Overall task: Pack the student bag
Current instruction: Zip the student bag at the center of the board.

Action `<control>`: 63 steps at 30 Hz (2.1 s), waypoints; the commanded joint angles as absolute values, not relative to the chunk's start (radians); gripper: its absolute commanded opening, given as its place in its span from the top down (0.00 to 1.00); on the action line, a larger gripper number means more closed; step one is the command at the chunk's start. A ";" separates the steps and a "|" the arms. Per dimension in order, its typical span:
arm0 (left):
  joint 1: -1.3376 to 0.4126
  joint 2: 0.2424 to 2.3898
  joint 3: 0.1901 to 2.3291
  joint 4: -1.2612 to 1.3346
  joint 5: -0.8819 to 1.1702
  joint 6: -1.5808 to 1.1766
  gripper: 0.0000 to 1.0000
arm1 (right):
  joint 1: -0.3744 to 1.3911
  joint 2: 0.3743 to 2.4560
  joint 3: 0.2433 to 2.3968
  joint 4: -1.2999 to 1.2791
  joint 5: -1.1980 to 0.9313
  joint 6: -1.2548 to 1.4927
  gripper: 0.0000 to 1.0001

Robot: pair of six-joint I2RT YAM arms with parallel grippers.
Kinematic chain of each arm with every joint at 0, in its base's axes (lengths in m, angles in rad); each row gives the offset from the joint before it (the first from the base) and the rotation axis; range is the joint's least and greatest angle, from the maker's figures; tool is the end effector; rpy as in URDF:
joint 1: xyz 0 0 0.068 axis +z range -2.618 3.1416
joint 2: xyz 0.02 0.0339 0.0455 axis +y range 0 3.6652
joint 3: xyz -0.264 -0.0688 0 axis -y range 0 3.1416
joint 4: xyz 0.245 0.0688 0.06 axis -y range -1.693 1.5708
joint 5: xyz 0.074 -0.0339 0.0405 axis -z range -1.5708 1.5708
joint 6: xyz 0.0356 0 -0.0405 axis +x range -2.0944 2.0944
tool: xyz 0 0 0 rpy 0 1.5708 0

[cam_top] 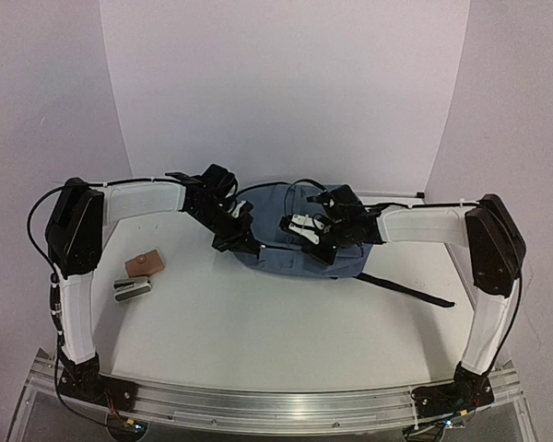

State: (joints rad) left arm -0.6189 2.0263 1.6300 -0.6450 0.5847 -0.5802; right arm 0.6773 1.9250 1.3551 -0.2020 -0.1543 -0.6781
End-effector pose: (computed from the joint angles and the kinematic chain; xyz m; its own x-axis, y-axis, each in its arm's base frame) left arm 0.3451 -0.2699 0.2219 -0.9776 0.1351 -0.1613 0.2091 0.7073 -0.6753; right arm 0.3305 0.2728 0.2033 0.0190 -0.7802 -0.6253 -0.8901 0.2717 -0.3660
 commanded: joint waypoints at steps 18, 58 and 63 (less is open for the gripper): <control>-0.633 1.985 1.706 -0.717 0.559 -0.483 1.00 | 0.442 1.749 1.273 -0.294 -0.182 -0.752 0.94; -0.574 1.944 1.626 -0.715 0.463 -0.547 1.00 | 0.697 1.684 1.205 -0.254 -0.169 -0.735 1.00; -0.569 1.940 1.620 -0.723 0.508 -0.508 1.00 | 0.604 1.638 1.148 -0.271 -0.172 -0.806 1.00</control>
State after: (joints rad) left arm -0.6199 1.9985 1.6242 -0.6743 0.5754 -0.5437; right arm 0.7060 1.7106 1.1912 -0.1941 -0.2455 -0.7372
